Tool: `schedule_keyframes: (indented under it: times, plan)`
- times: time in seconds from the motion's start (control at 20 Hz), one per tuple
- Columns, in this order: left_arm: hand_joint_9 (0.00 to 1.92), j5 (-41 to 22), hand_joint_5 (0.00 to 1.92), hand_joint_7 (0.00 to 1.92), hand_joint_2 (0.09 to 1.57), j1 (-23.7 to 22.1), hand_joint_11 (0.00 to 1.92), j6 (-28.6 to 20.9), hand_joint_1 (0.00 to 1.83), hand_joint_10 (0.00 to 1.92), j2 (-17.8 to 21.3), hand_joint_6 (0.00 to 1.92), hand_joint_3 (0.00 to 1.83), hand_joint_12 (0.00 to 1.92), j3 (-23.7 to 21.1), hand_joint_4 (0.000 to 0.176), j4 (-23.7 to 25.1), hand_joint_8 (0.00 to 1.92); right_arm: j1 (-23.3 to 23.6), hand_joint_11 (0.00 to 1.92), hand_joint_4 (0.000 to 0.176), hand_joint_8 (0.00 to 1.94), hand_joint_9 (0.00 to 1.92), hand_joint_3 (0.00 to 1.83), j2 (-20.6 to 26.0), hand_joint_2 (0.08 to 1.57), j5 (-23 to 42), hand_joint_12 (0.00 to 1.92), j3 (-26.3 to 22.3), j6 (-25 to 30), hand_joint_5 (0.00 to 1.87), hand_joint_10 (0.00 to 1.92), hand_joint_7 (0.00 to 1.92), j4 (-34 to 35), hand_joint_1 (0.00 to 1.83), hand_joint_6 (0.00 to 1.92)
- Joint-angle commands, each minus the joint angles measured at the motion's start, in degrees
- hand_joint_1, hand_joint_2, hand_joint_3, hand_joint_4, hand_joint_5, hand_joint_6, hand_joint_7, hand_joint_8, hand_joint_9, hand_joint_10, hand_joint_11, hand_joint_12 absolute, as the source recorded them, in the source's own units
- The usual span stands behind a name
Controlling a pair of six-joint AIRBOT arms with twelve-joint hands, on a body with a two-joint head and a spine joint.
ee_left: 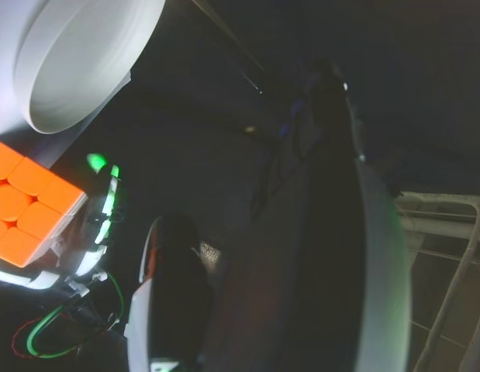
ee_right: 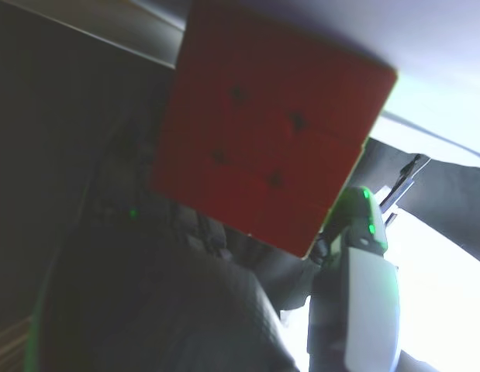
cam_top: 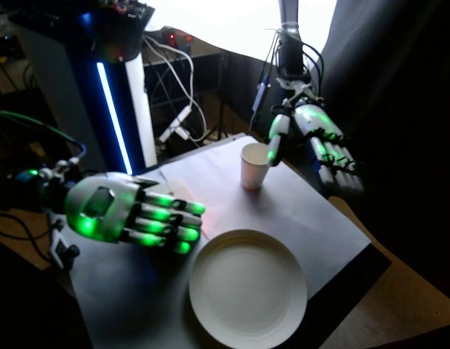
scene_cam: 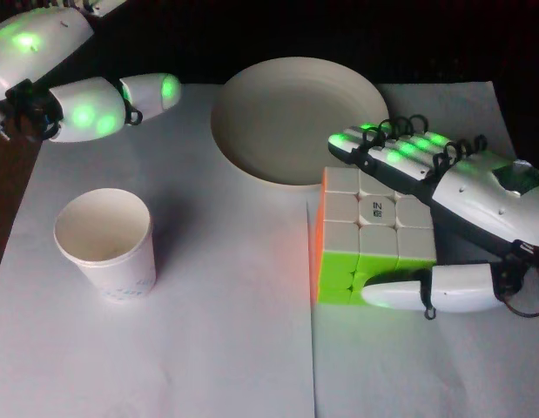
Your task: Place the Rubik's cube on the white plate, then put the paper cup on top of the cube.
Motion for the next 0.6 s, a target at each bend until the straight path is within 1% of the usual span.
schedule_keyframes:
  times: [0.0,0.05,0.1,0.15,0.2,0.25,0.3,0.35,0.4,0.45,0.5,0.55]
  plan:
    - [0.00,-6.8,0.05,0.00,1.30,-0.5,0.00,-0.1,0.27,0.00,0.0,0.00,0.00,0.26,0.0,0.092,-0.5,0.00,0.6,0.18,0.000,0.50,0.26,0.00,-0.2,1.08,6.4,1.65,0.1,0.5,0.19,1.26,0.36,0.1,1.07,0.57]
    - [0.00,-6.8,0.05,0.00,1.31,-0.5,0.00,-0.1,0.29,0.00,0.0,0.00,0.00,0.18,0.0,0.089,-0.5,0.00,0.6,0.32,0.000,0.97,0.36,0.01,-0.3,1.11,6.4,1.72,0.1,0.5,0.13,1.45,0.31,0.1,1.11,1.01]
    - [0.00,-6.8,0.05,0.00,1.31,-0.4,0.00,-0.1,0.30,0.00,0.0,0.00,0.00,0.18,0.0,0.085,-0.5,0.00,0.6,0.35,0.000,1.23,0.45,0.01,-0.4,1.13,6.4,1.84,0.2,0.5,0.16,1.60,0.37,0.3,1.13,1.25]
    - [0.00,-6.8,0.06,0.00,1.31,-0.3,0.00,-0.1,0.27,0.00,0.0,0.00,0.00,0.27,0.0,0.078,-0.5,0.00,0.6,0.60,0.000,1.48,0.59,0.01,-0.4,1.25,6.4,1.92,0.2,0.5,0.21,1.78,0.67,0.3,1.28,1.48]
    - [0.00,-6.8,0.04,0.00,1.31,-0.3,0.00,-0.1,0.24,0.00,0.0,0.00,0.00,0.29,0.0,0.081,-0.5,0.00,0.6,0.77,0.000,1.59,0.66,0.01,-0.5,1.33,6.4,1.92,0.3,0.5,0.46,1.89,0.69,0.3,1.10,1.64]
    - [0.00,-6.8,0.04,0.00,1.32,-0.3,0.00,-0.1,0.24,0.00,0.0,0.00,0.00,0.30,0.0,0.082,-0.5,0.00,0.6,1.01,0.000,1.64,0.86,0.00,-0.5,1.32,6.5,1.92,0.3,0.5,0.53,1.92,0.72,0.3,1.13,1.53]
    - [0.00,-6.7,0.05,0.00,1.32,-0.2,0.00,-0.1,0.28,0.00,0.0,0.00,0.00,0.09,-0.1,0.098,-0.5,0.00,0.6,1.08,0.000,1.70,1.00,0.00,-0.5,1.31,6.6,1.92,0.3,0.5,0.55,1.92,0.74,0.3,1.17,1.42]
    - [0.00,-6.7,0.05,0.00,1.32,-0.1,0.00,-0.1,0.30,0.00,0.0,0.00,0.00,0.08,-0.1,0.099,-0.5,0.00,0.6,1.06,0.000,1.73,0.98,0.00,-0.5,1.32,6.9,1.92,0.3,0.5,0.55,1.92,0.73,0.3,1.17,1.41]
    - [0.00,-6.6,0.06,0.00,1.32,0.1,0.00,-0.1,0.32,0.00,0.0,0.01,0.00,0.09,-0.1,0.096,-0.5,0.00,0.6,0.96,0.000,1.78,0.88,0.00,-0.5,1.32,7.6,1.92,0.3,0.5,0.55,1.92,0.70,0.3,1.16,1.41]
    - [0.00,-6.6,0.07,0.00,1.33,0.2,0.00,-0.1,0.32,0.00,0.0,0.00,0.00,0.21,-0.1,0.084,-0.5,0.00,0.6,0.76,0.000,1.80,0.62,0.01,-0.5,1.35,9.0,1.92,0.3,1.0,0.55,1.92,0.61,0.3,1.10,1.51]
    - [0.00,-6.6,0.06,0.00,1.34,0.2,0.00,-0.1,0.32,0.00,0.0,0.00,0.00,0.25,-0.1,0.077,-0.5,0.00,0.6,0.68,0.000,1.77,0.55,0.01,-0.5,1.35,10.0,1.92,0.3,1.7,0.54,1.92,0.61,0.3,1.09,1.55]
    - [0.00,-6.6,0.06,0.00,1.34,0.2,0.00,-0.1,0.33,0.00,0.1,0.00,0.00,0.20,-0.1,0.082,-0.5,0.00,0.6,0.77,0.000,1.79,0.63,0.01,-0.5,1.35,11.6,1.92,0.2,2.7,0.51,1.92,0.63,0.3,1.11,1.54]
